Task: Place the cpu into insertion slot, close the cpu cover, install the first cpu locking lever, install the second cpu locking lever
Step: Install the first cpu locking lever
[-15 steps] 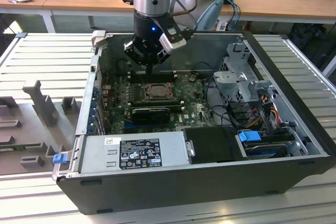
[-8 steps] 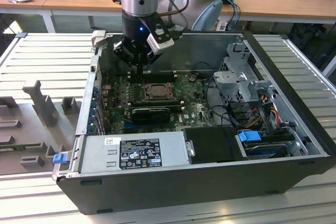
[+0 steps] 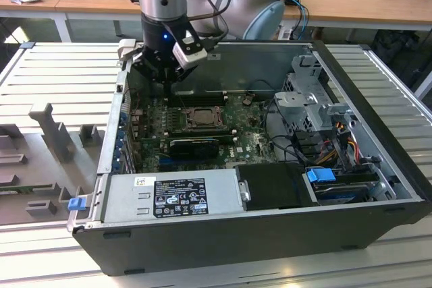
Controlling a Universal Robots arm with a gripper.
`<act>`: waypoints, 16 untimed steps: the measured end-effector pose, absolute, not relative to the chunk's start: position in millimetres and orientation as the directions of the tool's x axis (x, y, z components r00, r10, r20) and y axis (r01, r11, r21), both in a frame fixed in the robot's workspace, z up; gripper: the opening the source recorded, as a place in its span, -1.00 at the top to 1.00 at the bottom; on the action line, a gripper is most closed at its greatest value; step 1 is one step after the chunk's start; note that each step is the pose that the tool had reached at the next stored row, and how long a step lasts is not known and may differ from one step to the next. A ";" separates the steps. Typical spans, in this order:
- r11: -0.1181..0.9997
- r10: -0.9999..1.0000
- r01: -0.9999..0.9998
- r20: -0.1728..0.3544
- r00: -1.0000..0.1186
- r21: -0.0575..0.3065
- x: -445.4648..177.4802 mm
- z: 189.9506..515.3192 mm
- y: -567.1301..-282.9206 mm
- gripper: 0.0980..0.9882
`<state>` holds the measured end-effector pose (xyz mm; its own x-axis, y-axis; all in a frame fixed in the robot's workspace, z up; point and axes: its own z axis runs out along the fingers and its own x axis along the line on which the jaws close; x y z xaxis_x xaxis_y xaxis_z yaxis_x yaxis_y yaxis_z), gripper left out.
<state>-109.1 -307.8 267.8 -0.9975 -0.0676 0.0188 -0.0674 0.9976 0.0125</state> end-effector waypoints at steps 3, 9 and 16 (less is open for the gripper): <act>0.998 -0.067 -0.067 0.016 -0.998 0.013 -109.1 266.5 -299.1 0.98; 0.998 -0.063 -0.063 0.006 -0.998 0.015 -110.7 263.4 -294.3 0.98; 0.999 -0.029 -0.028 0.006 -1.000 0.021 -108.4 261.1 -288.6 0.98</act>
